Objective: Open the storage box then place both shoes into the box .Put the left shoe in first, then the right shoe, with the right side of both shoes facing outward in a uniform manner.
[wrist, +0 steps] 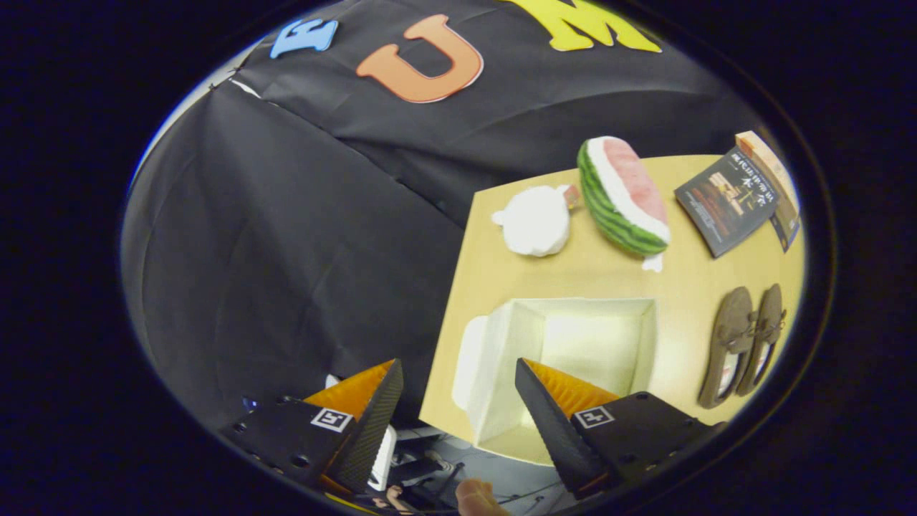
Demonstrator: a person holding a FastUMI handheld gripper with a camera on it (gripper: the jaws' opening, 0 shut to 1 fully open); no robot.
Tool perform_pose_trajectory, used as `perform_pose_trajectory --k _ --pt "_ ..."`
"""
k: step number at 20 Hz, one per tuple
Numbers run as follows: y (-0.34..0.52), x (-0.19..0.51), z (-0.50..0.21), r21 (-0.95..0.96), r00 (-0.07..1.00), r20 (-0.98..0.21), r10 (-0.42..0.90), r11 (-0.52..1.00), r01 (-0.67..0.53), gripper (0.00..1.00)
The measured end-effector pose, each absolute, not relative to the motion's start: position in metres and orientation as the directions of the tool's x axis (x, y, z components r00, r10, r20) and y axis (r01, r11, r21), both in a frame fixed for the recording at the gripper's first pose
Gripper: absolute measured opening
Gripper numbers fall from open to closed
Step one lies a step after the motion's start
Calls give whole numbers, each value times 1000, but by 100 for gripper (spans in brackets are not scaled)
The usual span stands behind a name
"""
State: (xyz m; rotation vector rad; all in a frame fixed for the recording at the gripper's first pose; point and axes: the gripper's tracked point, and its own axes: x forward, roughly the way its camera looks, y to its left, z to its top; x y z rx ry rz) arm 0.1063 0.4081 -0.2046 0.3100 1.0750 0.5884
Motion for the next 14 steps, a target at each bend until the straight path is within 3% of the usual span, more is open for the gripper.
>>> perform_pose_trajectory --k 8,14 --pt "241 150 -253 361 419 -806 417 909 -209 96" --pt "139 138 -320 254 361 -885 294 955 -153 96"
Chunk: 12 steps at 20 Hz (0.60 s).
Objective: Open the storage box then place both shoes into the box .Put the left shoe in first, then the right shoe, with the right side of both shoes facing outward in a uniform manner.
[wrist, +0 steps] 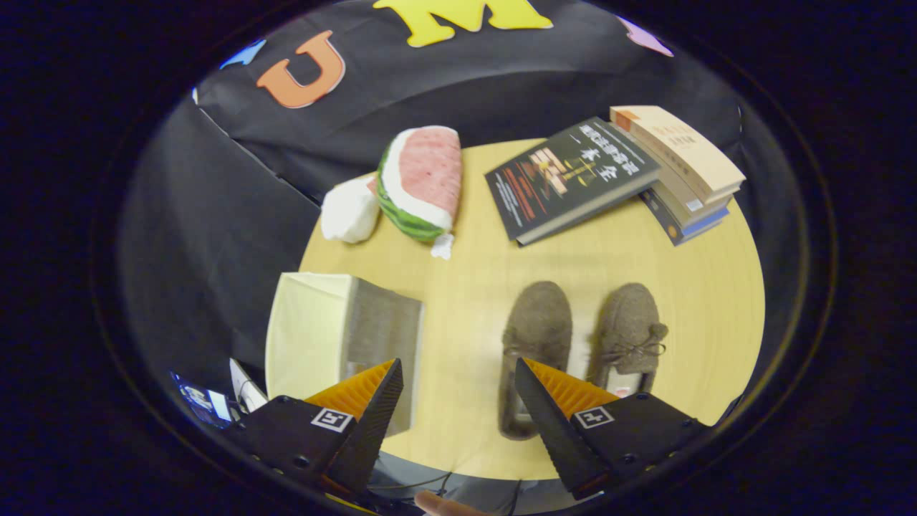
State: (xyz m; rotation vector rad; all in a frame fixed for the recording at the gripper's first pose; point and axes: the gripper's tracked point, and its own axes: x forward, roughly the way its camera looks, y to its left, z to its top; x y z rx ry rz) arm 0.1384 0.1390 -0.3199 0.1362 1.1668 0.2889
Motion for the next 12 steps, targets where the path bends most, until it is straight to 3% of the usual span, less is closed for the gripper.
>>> perform_pose_trajectory --k 7,9,12 --pt "96 123 -396 233 245 -934 260 963 -134 94" --pt "93 125 -405 250 239 -932 273 961 -123 90" --pt "89 129 -421 275 213 -934 287 958 -84 74"
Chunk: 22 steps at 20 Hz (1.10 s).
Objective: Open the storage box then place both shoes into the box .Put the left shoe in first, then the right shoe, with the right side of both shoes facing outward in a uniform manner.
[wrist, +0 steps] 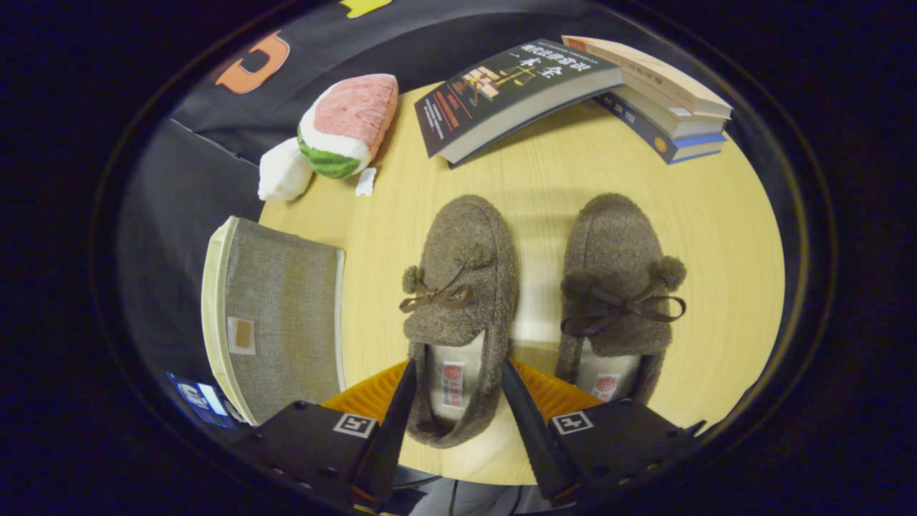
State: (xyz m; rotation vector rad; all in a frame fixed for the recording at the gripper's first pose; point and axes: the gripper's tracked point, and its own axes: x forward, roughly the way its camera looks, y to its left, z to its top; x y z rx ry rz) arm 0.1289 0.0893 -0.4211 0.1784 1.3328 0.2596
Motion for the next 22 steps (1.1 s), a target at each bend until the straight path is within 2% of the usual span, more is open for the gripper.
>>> perform_pose_trajectory --k 5,7,10,12,14,15,16,17,18,22 --pt "61 141 -439 161 231 -958 168 986 -50 46" --pt "63 138 -443 175 211 -962 175 984 -21 35" --pt "71 139 -451 208 181 -962 206 978 -6 33" --pt "76 143 -451 237 198 -952 233 971 0 16" --pt "79 146 -453 278 210 -939 271 961 3 16" --pt "79 143 -457 305 197 -936 290 951 51 16" --pt "78 142 -452 335 190 -930 314 938 89 7" --pt "76 143 -451 350 189 -927 323 927 131 7" --pt "75 141 -455 356 191 -926 325 922 155 0" --pt "66 125 -433 339 219 -929 299 925 170 0"
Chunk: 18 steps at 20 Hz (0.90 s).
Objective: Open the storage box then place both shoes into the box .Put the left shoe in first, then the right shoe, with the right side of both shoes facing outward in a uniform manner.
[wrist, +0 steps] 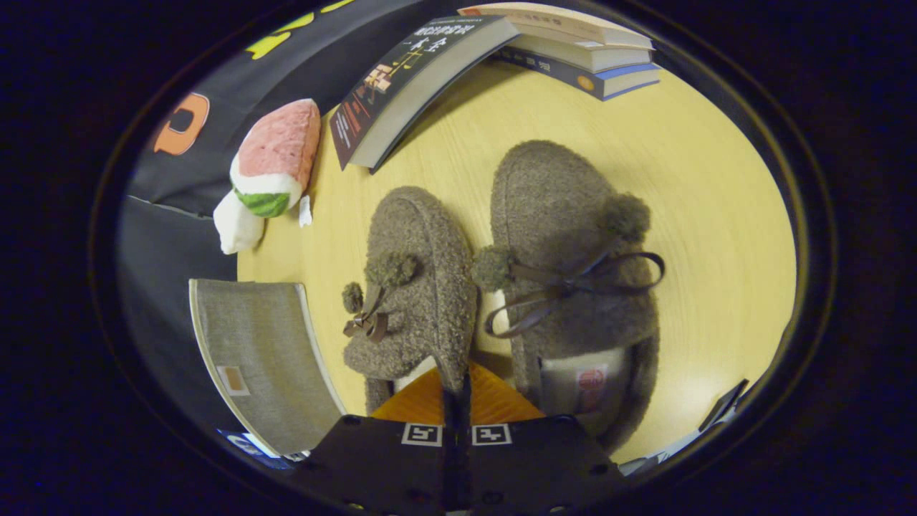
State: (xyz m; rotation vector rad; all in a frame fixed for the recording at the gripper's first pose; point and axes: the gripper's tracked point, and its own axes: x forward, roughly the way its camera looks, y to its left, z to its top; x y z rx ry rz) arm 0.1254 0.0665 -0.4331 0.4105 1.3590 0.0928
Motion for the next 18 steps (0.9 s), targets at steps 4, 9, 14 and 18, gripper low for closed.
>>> perform_pose_trajectory --k 4,9,14,18 --pt "81 113 -377 392 276 -896 348 912 122 0" --pt "132 103 -292 433 353 -844 404 901 3 0" --pt "220 83 -241 478 333 -811 481 873 -97 0" --pt "300 67 -250 463 272 -826 493 870 -172 0"
